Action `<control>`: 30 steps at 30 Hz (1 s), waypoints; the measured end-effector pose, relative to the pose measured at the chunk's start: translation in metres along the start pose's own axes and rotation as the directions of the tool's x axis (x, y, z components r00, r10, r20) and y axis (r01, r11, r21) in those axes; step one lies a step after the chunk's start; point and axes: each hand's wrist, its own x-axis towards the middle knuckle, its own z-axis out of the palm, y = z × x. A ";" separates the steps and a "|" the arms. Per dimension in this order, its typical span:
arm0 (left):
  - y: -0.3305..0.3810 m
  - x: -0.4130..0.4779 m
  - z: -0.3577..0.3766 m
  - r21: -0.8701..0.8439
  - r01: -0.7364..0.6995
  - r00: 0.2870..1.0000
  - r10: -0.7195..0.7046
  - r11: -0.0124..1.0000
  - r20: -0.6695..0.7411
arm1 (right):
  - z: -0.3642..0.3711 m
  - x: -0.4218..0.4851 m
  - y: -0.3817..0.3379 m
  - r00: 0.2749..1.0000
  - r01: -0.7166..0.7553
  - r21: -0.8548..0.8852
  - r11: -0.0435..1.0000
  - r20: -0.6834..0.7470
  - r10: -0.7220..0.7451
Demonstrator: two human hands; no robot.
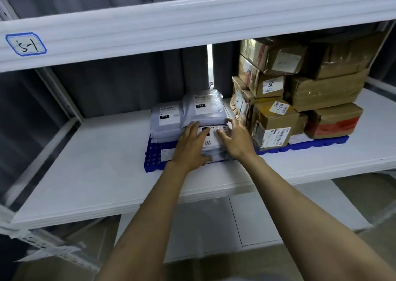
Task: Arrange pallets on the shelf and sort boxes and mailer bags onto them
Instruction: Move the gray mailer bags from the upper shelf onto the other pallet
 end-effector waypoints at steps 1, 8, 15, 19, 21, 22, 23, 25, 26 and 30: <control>0.002 0.000 0.001 0.008 0.004 1.000 -0.004 1.000 -0.011 | -0.001 -0.003 0.002 0.999 0.000 -0.006 1.000 0.033 0.000; 0.015 -0.001 0.014 -0.046 0.060 0.994 -0.064 0.997 -0.087 | 0.001 -0.018 0.014 0.993 0.020 -0.047 0.999 0.121 -0.014; 0.023 -0.001 0.017 -0.063 0.095 0.989 -0.101 0.994 -0.107 | -0.005 -0.024 0.025 0.988 0.058 -0.024 0.998 0.147 -0.054; 0.010 -0.011 0.024 -0.079 0.066 0.986 -0.078 0.995 -0.149 | -0.005 -0.026 0.030 0.995 0.016 0.034 0.999 0.097 -0.020; 0.001 -0.018 0.027 -0.066 0.046 0.983 -0.057 0.997 -0.174 | -0.004 -0.028 0.032 0.997 -0.032 0.059 0.998 0.077 0.027; -0.002 -0.021 0.029 -0.074 0.037 0.983 -0.050 0.997 -0.179 | -0.003 -0.028 0.034 0.996 -0.056 0.059 0.997 0.067 0.052; -0.004 -0.023 0.029 -0.083 0.034 0.982 -0.049 0.996 -0.181 | -0.002 -0.029 0.034 0.996 -0.075 0.057 0.996 0.058 0.072; -0.004 -0.024 0.029 -0.075 0.051 0.984 -0.063 0.996 -0.167 | 0.000 -0.029 0.033 0.995 -0.096 0.062 0.993 0.034 0.094; -0.003 -0.023 0.028 -0.066 0.065 0.985 -0.075 0.996 -0.158 | 0.001 -0.029 0.032 0.995 -0.098 0.068 0.993 0.020 0.097; 0.004 -0.018 0.026 -0.070 0.093 0.983 -0.103 0.993 -0.154 | 0.003 -0.029 0.029 0.993 -0.118 0.075 0.990 -0.023 0.120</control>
